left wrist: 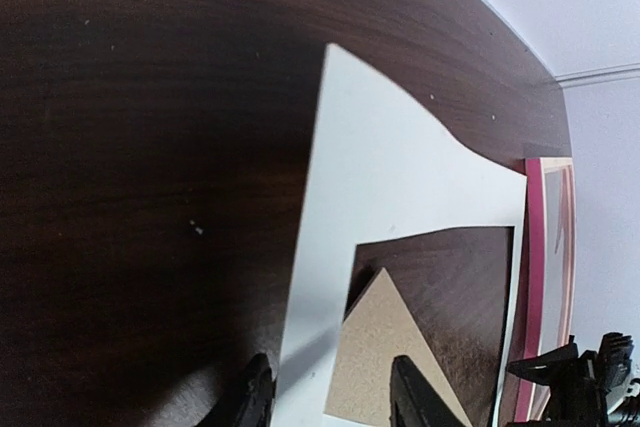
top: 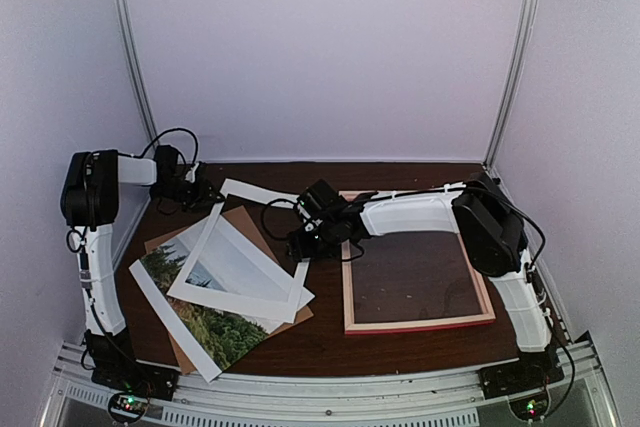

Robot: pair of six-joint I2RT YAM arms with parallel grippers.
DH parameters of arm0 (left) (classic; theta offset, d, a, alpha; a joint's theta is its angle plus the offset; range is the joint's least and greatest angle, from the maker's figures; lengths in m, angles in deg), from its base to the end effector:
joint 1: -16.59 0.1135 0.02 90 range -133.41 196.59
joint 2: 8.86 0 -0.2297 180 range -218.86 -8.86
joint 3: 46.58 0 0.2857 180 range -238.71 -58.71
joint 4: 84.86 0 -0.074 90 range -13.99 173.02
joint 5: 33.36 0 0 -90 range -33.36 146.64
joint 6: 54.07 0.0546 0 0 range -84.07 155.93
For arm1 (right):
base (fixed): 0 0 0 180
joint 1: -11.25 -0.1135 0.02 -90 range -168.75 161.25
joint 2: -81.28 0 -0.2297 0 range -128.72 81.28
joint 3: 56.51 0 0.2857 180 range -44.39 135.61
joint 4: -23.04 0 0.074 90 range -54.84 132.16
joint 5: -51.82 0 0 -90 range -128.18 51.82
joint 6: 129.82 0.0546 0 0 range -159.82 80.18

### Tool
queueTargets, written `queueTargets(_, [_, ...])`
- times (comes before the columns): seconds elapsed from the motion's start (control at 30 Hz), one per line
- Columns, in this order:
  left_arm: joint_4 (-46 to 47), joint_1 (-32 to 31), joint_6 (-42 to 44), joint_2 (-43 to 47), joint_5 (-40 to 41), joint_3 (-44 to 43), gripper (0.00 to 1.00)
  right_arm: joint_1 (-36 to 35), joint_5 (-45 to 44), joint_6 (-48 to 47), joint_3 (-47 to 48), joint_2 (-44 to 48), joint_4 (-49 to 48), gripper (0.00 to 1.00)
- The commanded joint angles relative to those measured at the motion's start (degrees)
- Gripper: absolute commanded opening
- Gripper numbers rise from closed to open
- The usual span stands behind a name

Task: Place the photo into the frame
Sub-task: Pick up the mat board from the photo.

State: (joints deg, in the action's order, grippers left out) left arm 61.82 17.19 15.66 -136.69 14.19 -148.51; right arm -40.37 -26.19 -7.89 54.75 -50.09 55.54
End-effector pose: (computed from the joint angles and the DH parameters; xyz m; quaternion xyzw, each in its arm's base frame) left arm 0.4767 -0.0319 0.0719 -0.0683 0.9013 -0.3862 0.1841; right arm 0.3124 0.4127 0.0864 -0.1941 0.9225 0.2862 0.1718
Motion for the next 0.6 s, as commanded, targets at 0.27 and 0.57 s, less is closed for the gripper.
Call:
queueTargets(0.27, [2.0, -0.1, 0.6, 5.7, -6.3, 3.4, 0.33, 0.5, 1.5, 0.5, -3.4, -2.6, 2.0, 0.72])
queueTargets(0.57, [-0.5, -0.1, 3.5, 7.6, -6.1, 3.0, 0.27, 0.7, 1.3, 0.2, -3.9, -2.3, 2.4, 0.72])
